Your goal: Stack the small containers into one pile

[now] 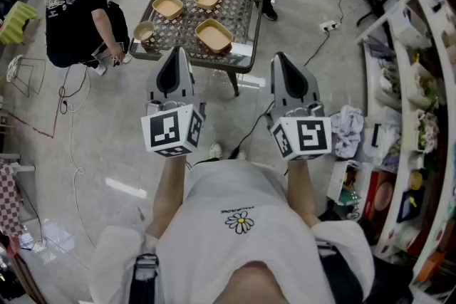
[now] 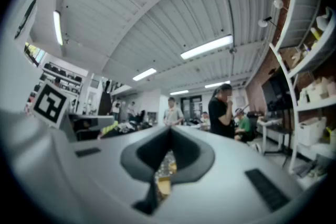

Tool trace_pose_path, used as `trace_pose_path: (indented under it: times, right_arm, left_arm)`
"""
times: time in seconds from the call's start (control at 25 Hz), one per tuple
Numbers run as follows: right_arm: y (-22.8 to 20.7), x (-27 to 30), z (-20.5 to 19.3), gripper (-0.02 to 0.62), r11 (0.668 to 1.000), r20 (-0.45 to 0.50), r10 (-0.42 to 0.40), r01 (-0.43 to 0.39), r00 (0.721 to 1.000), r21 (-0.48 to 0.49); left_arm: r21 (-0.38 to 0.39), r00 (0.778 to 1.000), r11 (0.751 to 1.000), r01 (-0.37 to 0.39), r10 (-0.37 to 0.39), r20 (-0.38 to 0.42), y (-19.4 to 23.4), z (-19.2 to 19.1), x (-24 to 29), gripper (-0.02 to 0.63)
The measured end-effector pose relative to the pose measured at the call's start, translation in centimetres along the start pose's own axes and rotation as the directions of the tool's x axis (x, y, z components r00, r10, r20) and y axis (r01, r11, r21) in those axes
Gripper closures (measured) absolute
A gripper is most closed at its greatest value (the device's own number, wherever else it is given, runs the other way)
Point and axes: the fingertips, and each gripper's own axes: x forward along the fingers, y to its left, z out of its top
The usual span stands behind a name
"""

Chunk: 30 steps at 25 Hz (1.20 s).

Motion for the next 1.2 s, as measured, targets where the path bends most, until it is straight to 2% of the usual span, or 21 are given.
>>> trace_pose_path:
  times: [0.32,0.56,0.84,1.04,1.2]
  right_arm:
    - [-1.7,-0.7,-0.2,0.565,1.000,0.000,0.021,-0.021,1.000,0.016]
    - [-2.6,-2.2,-1.9,0.565,0.983,0.039,0.113,-0.117,0.993,0.143]
    - [-2.3,-2.7,-1.2,0.563,0.977,0.062,0.158,-0.165,0.986,0.134]
    - [-4.0,-1.9,-1.5,0.563,0.977,0.070,0.150,-0.158,0.986,0.141]
    - [-4.4,-0.4,-1.8,0.563,0.980,0.069,0.156,-0.163,0.985,0.111]
  left_arm:
    - [-0.008,1.000,1.000,-0.028,0.028,0.012,-1.5,0.3,0.0,0.581]
    - [0.002,0.998,0.998,-0.063,0.063,-0.005,-3.6,-0.3,-0.9,0.581]
    - [0.025,0.996,0.997,-0.079,0.078,0.042,-4.2,1.9,-0.6,0.581]
    - [0.003,0.996,0.998,-0.065,0.064,0.067,-4.7,1.2,1.3,0.580]
    - [-0.017,0.996,0.999,-0.050,0.051,0.067,-4.0,0.2,3.6,0.580]
